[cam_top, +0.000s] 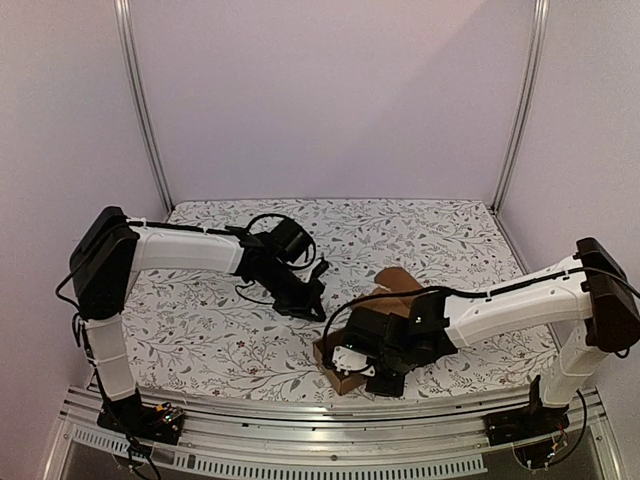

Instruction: Fold the paper box

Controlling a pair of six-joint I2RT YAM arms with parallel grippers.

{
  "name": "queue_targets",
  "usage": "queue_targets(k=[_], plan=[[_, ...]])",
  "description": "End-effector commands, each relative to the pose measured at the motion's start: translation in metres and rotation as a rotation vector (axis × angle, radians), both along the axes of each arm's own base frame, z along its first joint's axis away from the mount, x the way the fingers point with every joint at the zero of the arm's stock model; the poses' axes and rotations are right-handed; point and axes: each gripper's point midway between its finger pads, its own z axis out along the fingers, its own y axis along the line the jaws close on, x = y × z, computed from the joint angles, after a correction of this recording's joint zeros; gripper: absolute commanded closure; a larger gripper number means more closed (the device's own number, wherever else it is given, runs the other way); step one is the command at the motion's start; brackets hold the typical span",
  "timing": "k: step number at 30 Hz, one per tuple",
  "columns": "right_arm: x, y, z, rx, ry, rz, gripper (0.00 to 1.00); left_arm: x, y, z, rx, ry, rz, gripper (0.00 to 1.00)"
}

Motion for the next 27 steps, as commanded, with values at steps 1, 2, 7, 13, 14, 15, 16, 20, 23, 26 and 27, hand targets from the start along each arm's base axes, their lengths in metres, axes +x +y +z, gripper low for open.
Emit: queue_targets(k=[1,2,7,13,14,15,16,20,23,26,27], plan=[[0.037,0.003,0.002,0.045,-0.064,-0.105,1.0,-0.003,0.0,-0.006,0.003,-0.002,0.004,1.0],[0.042,0.003,0.002,0.05,-0.069,-0.112,1.0,-0.003,0.002,-0.007,0.009,-0.004,0.01,1.0],[0.068,0.004,-0.004,0.051,-0.102,-0.123,1.0,-0.004,0.012,-0.012,0.024,-0.011,0.037,1.0],[0.105,0.006,-0.006,0.049,-0.156,-0.163,1.0,-0.004,0.019,-0.017,0.033,-0.006,0.059,1.0],[0.111,0.008,-0.004,0.061,-0.162,-0.173,1.0,-0.004,0.021,-0.017,0.036,-0.008,0.063,1.0],[0.116,0.009,-0.003,0.071,-0.165,-0.183,1.0,-0.004,0.022,-0.016,0.037,-0.012,0.067,1.0],[0.121,0.011,-0.001,0.081,-0.168,-0.192,1.0,-0.004,0.024,-0.015,0.04,-0.016,0.071,1.0],[0.138,0.02,0.001,0.109,-0.175,-0.216,1.0,-0.003,0.032,-0.014,0.049,-0.029,0.094,1.0],[0.147,0.023,0.002,0.115,-0.176,-0.223,1.0,-0.003,0.037,-0.016,0.05,-0.028,0.113,1.0],[0.15,0.019,-0.003,0.094,-0.18,-0.219,1.0,-0.002,0.044,-0.017,0.066,-0.038,0.129,1.0],[0.15,0.016,-0.003,0.085,-0.183,-0.217,1.0,-0.002,0.046,-0.017,0.072,-0.046,0.135,1.0]])
